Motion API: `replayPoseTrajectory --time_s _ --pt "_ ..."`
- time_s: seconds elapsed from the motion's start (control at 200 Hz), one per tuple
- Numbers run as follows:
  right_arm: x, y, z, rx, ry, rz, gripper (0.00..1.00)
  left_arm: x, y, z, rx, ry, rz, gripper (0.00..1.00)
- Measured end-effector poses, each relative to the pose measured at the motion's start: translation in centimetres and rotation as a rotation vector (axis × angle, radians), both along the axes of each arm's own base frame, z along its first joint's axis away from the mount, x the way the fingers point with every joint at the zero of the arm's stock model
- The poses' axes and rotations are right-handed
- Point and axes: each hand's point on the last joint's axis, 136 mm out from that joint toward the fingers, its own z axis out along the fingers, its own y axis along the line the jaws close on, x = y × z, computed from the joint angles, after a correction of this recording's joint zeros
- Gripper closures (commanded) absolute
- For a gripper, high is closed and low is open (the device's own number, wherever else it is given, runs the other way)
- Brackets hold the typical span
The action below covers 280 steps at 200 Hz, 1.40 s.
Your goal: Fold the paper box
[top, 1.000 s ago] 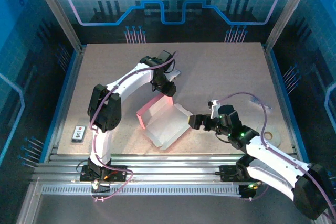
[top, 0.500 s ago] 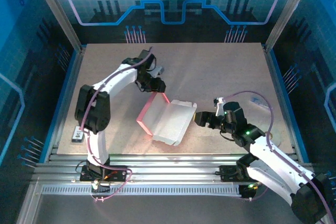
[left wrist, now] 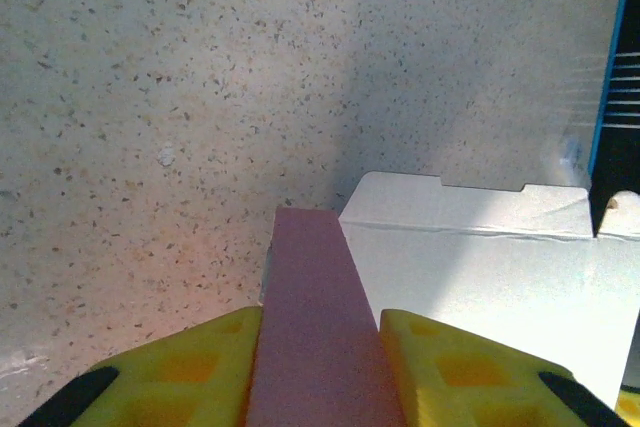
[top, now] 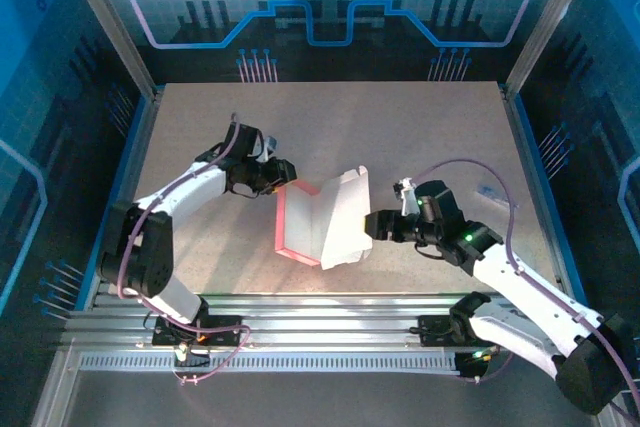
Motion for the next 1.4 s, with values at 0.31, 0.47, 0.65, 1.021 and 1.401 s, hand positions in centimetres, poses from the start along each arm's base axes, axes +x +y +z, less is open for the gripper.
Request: replayPoseTrajectory --time_s 0.31,0.47,0.65,1.021,1.401 --pt "-0.3 0.6 0.1 -0.098 0.004 0.049 0.41 -1.6 1.0 -0.8 -0.091 -0.008 0.155 0.67" --pt "-0.4 0.1 -0.4 -0.158 0.005 0.018 0.39 -2.5 2.1 -1.7 -0.122 -0.017 0.255 0.67" --pt "-0.8 -0.1 -0.9 -0.200 0.013 -0.021 0.41 -3.2 3.4 -3.1 -0.152 -0.017 0.371 0.67" --pt "0.0 0.0 -2.0 -0.225 0.057 -0.116 0.54 -3.7 5.5 -3.0 -0.204 -0.082 0.531 0.67" --pt "0.7 2.2 -3.3 -0.226 0.065 -0.113 0.66 -3.4 6.0 -1.5 -0.215 -0.142 0.558 0.67"
